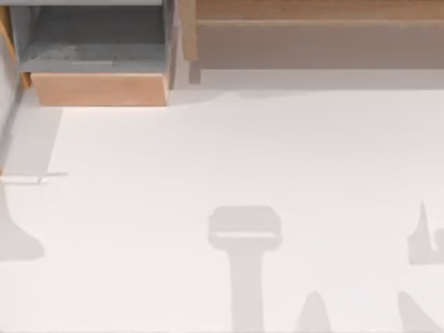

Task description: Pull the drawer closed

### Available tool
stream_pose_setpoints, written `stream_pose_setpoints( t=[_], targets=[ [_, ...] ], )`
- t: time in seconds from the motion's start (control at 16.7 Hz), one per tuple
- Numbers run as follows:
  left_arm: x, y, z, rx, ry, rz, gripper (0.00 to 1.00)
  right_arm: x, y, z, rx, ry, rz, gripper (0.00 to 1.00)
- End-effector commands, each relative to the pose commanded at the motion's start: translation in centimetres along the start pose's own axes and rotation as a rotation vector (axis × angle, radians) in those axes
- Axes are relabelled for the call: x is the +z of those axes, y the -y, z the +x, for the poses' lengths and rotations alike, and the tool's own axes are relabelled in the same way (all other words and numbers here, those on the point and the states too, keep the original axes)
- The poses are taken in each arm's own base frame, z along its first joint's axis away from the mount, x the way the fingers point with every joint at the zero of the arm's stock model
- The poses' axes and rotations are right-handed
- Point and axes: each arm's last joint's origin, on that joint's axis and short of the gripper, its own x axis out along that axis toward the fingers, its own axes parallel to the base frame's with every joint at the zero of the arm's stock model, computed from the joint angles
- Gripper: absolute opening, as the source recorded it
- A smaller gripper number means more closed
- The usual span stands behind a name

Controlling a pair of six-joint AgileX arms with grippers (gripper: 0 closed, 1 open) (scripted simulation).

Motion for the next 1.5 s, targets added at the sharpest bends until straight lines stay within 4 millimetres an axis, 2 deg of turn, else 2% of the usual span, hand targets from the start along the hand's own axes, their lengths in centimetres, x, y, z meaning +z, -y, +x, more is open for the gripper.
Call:
stream_pose_setpoints(
  t=[0.78,1.32,1.5],
  targets=[
    [0.0,0.0,0.0,0.000,0.000,0.000,0.02,0.0,0.0,0.0,0.000,0.000,0.000,1.00],
    [0.0,0.4,-0.1,-0.016,-0.002,-0.016,0.00,0.0,0.0,0.0,0.000,0.000,0.000,1.00],
    [-0.2,0.4,0.9,-0.014,-0.005,-0.014,0.00,0.0,0.0,0.0,0.000,0.000,0.000,1.00]
  ],
)
